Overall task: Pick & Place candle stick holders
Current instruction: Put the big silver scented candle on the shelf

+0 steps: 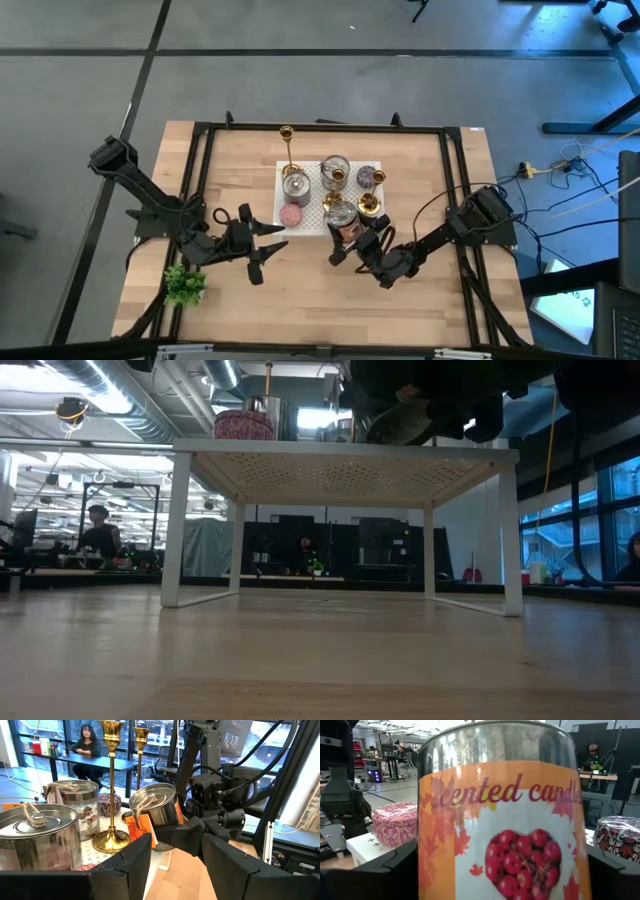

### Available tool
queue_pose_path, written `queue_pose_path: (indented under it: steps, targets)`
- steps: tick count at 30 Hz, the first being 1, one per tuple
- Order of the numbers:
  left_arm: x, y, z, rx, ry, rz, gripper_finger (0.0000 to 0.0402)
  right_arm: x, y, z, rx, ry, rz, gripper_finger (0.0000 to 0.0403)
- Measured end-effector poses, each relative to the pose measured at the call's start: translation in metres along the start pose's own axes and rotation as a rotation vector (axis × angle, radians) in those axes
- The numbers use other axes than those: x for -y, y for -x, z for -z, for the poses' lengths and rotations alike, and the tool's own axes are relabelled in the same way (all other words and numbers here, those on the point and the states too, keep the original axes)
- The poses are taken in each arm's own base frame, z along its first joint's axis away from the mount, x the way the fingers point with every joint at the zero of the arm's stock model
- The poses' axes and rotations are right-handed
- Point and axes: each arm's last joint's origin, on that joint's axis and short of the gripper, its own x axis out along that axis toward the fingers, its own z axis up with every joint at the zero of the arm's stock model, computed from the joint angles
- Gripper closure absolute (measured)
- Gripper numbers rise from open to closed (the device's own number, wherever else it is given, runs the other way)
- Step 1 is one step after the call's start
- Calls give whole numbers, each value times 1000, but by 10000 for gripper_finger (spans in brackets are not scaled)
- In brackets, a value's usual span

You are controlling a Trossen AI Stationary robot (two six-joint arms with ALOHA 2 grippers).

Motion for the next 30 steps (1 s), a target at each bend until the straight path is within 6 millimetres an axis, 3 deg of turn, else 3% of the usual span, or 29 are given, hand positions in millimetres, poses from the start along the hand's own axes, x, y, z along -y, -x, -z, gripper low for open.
queue_pose_path:
  steps: [18, 25, 30]
  targets:
    - [1, 0, 0, -5, -1, 18, 228, 0, 0, 0, -1, 1, 4, 36]
    - [0, 0, 0, -6, -3, 18, 228, 0, 0, 0, -3, 1, 14, 49]
    - [0, 0, 0, -6, -3, 18, 228, 0, 0, 0, -3, -1, 14, 34]
